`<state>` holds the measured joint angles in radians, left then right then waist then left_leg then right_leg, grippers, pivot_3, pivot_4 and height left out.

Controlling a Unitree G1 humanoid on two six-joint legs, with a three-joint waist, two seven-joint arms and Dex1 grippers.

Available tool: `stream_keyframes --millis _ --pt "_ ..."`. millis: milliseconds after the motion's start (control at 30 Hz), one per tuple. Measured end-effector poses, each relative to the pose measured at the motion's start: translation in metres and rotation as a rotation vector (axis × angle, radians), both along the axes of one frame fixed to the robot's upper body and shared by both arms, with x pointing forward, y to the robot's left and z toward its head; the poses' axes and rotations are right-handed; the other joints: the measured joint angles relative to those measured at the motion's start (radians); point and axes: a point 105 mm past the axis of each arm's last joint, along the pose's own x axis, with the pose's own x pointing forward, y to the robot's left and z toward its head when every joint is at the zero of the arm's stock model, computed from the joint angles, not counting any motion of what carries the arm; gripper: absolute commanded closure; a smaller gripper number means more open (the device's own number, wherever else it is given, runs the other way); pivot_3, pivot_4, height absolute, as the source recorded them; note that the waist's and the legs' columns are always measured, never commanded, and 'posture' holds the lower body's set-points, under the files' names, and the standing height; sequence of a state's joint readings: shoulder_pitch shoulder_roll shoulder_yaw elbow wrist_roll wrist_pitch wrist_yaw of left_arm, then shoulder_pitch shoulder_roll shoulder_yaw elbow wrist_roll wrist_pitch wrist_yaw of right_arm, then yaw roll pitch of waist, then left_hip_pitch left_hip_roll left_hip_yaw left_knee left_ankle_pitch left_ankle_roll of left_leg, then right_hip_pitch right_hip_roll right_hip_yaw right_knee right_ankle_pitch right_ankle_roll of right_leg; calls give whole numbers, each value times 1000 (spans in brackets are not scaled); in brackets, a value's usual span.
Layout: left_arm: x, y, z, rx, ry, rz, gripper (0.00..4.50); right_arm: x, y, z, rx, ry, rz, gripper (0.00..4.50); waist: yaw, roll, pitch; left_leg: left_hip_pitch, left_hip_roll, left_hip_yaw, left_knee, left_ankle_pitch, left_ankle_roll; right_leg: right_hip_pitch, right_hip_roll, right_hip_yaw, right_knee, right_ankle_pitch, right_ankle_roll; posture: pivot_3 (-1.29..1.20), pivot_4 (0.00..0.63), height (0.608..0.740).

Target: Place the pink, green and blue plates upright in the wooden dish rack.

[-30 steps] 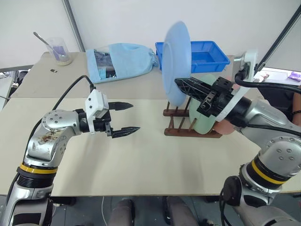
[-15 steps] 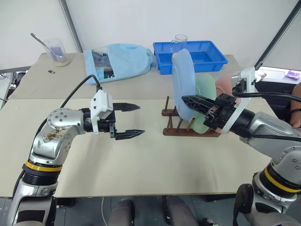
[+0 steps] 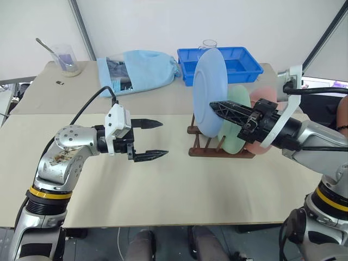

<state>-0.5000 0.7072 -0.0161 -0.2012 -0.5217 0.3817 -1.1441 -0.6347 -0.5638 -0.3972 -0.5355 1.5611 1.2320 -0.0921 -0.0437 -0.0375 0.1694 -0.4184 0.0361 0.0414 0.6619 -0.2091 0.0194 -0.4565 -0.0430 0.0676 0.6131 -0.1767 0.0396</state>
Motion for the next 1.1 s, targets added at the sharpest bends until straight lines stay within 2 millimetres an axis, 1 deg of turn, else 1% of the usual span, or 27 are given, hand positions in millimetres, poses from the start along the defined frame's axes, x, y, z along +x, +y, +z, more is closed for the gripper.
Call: stream_keyframes --millis 200,367,467,667,733,767,833,1033,1067,1100 --pt "0 0 0 -5 -1 4 68 4 -6 -20 -11 102 -41 4500 2 0 0 -1 0 0 0 0 0 0 0 1 -1 0 0 0 150 740" --pt "-1 -2 2 -27 14 -4 68 7 -5 -24 -9 119 -51 4500 -1 0 0 0 0 0 0 0 1 0 0 1 0 0 0 0 150 740" --pt "-1 1 4 -36 21 4 68 9 -2 -27 -6 137 -48 4500 0 0 0 0 0 0 0 1 1 0 0 1 0 0 1 0 150 740" --pt "-3 2 6 -38 16 -2 68 23 -4 -37 -15 207 -84 4500 1 0 0 -1 -1 0 0 1 2 0 0 2 -1 1 1 0 150 740" --pt "-3 2 6 -39 16 0 0 25 -4 -37 -18 216 -89 3718 1 0 0 -1 -1 0 0 1 2 0 0 2 -1 1 1 0 150 740" --pt "-4 2 6 -39 16 1 0 27 -3 -37 -19 217 -91 3500 1 0 0 -1 -1 0 0 1 2 0 0 1 0 1 1 0 150 740" --pt "-3 2 6 -40 15 5 0 28 -4 -34 -20 207 -100 2799 2 0 0 -1 -1 0 0 1 2 0 0 1 -1 1 1 0 150 740" --pt "-3 3 3 -41 22 22 0 31 -3 -21 -33 148 -113 663 2 0 0 -1 -1 0 0 1 2 0 0 2 -1 1 1 0 150 740" --pt "-2 4 2 -39 21 27 0 31 -4 -18 -42 134 -118 401 2 0 0 -1 -1 0 0 1 2 0 0 1 -1 1 1 0 150 740" --pt "-1 4 2 -38 20 34 0 31 -4 -14 -58 110 -119 42 2 0 0 -1 -1 0 0 1 2 0 0 1 0 1 1 0 150 740"
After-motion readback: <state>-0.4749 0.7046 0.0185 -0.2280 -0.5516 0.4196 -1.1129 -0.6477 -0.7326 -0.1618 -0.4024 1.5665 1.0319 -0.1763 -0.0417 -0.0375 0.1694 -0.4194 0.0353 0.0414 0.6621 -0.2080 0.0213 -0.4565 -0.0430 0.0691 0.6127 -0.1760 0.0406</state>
